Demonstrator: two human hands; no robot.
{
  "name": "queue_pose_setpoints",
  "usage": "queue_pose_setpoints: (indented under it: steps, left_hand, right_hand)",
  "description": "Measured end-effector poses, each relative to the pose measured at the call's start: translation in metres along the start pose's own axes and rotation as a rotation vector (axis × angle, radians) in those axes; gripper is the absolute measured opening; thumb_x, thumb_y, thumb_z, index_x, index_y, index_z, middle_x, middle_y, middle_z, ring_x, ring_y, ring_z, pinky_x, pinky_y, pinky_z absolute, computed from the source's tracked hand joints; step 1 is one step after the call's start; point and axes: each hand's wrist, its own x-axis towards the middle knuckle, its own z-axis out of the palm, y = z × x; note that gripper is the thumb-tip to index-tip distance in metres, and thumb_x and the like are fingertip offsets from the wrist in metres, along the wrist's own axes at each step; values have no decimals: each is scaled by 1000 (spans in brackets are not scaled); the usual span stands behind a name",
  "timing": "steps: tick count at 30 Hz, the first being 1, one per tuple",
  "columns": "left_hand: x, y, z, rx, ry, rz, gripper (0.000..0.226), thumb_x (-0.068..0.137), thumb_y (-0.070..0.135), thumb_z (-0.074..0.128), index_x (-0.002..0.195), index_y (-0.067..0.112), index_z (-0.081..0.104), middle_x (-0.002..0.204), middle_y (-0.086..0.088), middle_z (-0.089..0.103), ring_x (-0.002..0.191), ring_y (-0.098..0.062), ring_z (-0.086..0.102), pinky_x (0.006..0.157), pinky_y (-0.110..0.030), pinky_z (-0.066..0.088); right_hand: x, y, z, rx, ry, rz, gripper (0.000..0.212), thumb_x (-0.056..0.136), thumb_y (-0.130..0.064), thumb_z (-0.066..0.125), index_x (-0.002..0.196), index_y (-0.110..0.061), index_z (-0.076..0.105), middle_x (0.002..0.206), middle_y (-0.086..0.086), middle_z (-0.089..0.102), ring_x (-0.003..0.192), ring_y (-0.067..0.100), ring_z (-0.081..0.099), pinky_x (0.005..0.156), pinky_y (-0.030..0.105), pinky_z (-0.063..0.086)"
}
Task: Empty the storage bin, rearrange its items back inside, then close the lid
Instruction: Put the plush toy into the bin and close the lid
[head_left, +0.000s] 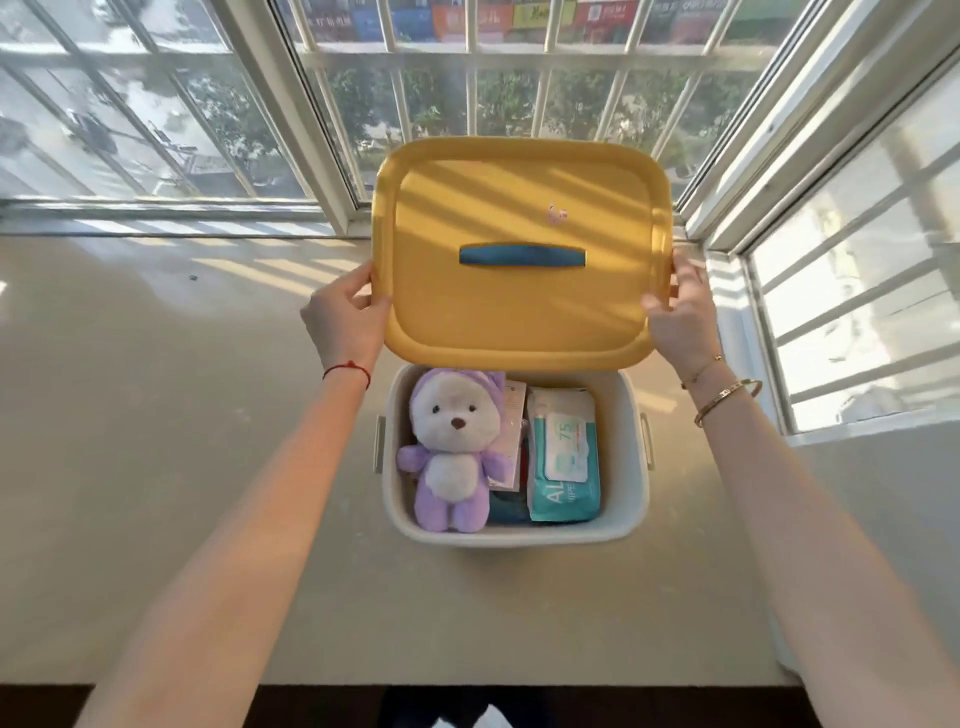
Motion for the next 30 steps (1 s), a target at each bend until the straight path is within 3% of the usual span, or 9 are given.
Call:
queue_pose_setpoints:
  steps: [2,4,7,12,17,22,27,30]
  left_hand:
    - [-24,-4,-7,-30,-6,-34,40,75,20,67,114,29,70,96,1,75,87,-4,69,93,-19,45]
    - [-47,-11,-14,-44,-34,-77,42,74,19,68,115,28,69,97,-1,74,87,-3,68,94,-22,48]
    - [-83,-28,-22,-8,-73,-135,41,76,18,70,116,25,68,94,-4,75,86,-4,68,90,-17,45]
    - [-139,-64,-29,41,-107,-219,42,76,10,70,117,14,68,108,-3,72,93,-9,67,82,-7,38]
    - [-167,-87,-35,60,-99,-246,43,76,8,69,118,15,68,107,-2,72,99,-10,66,85,-7,35]
    - [-168,-90,-33,46,-103,-229,41,76,7,69,116,16,69,104,1,73,90,-7,66,79,-1,33]
    - [-167,-102,-26,38,-129,-270,41,77,11,73,117,13,68,108,-2,71,93,-13,68,93,-22,47]
    - [-166,-108,-20,59,-128,-284,41,77,14,74,118,13,68,107,-4,72,95,-15,68,95,-24,46]
  right_hand:
    - [-23,5,-6,-35,-16,10,62,88,-6,55,145,-5,32,140,12,39,127,27,42,111,37,33]
    - [-50,11,-12,-84,-14,16,60,89,-5,56,144,-5,33,138,13,41,124,27,42,109,32,33]
    - [-91,22,-14,-83,-28,24,54,90,-5,56,141,-5,37,131,15,44,117,27,45,96,19,32]
    - [-144,47,2,-78,-94,99,52,92,-6,53,141,-3,36,134,16,42,123,28,43,97,16,26]
    - [-180,64,21,-78,-114,167,52,92,-4,52,141,-1,35,134,18,40,124,31,40,105,24,26]
    - [-183,68,30,-123,-81,170,47,91,-2,48,137,2,39,129,21,43,120,33,41,99,21,25]
    - [-176,76,33,-231,-129,162,48,92,-4,48,139,1,38,127,22,43,120,37,38,105,34,28]
    - [-173,81,33,-303,-157,160,50,92,-6,47,141,-1,36,127,22,42,120,38,36,104,37,29]
